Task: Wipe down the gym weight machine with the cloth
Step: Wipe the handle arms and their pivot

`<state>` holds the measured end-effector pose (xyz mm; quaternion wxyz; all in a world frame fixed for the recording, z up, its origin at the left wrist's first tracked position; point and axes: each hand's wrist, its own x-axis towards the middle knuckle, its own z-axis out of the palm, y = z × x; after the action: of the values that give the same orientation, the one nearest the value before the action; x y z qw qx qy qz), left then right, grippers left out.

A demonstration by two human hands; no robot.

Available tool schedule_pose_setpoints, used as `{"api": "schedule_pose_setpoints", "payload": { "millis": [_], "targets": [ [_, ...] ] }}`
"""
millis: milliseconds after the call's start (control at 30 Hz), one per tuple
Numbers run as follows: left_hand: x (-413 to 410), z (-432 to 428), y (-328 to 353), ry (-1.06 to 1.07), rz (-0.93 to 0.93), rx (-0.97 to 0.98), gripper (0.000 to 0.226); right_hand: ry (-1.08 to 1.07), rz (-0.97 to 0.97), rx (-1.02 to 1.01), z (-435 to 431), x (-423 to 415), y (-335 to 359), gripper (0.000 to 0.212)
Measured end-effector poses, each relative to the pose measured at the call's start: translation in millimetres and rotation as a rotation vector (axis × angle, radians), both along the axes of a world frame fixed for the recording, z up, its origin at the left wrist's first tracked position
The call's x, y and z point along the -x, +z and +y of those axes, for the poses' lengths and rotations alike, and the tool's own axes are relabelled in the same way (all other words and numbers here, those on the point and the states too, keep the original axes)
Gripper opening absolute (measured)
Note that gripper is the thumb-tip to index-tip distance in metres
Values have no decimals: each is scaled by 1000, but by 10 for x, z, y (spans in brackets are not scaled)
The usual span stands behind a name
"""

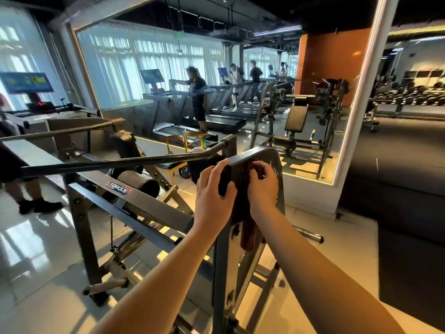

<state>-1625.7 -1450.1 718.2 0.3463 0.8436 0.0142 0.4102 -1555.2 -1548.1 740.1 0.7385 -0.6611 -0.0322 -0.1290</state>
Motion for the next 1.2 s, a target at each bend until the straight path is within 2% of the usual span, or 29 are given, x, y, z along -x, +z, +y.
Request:
{"api": "schedule_pose_setpoints", "payload": {
  "millis": [67,133,200,267,433,700,833,900,1000,1100,1200],
  "targets": [
    [-17,-12,79,-7,-4,26,47,7,-63,95,-15,4,-13,22],
    [-67,-19,180,-1,0,43,41,11,-263,251,-65,111,-15,23],
    [-123,-11,243,10,21,11,39,26,-426,343,-83,144,34,24],
    [-148,-3,251,15,18,-46,39,78,-497,408,-50,37,113,25],
    [-133,18,269,21,2,-37,37,134,-302,451,35,-355,354,27],
    [-102,0,306,15,13,-13,34,363,-387,521,-240,-130,338,31],
    [-104,-9,328,35,23,-20,36,318,-269,478,-165,-352,437,32],
    [-106,-19,334,39,20,-5,34,251,-287,484,-100,-271,402,30],
    [-121,-15,352,32,23,19,29,300,-368,423,-128,-92,308,30],
    [-135,3,372,14,34,43,24,398,-438,536,-227,-204,317,31],
    [-132,9,376,22,41,28,23,341,-311,605,-225,-518,409,32]
  ]
}}
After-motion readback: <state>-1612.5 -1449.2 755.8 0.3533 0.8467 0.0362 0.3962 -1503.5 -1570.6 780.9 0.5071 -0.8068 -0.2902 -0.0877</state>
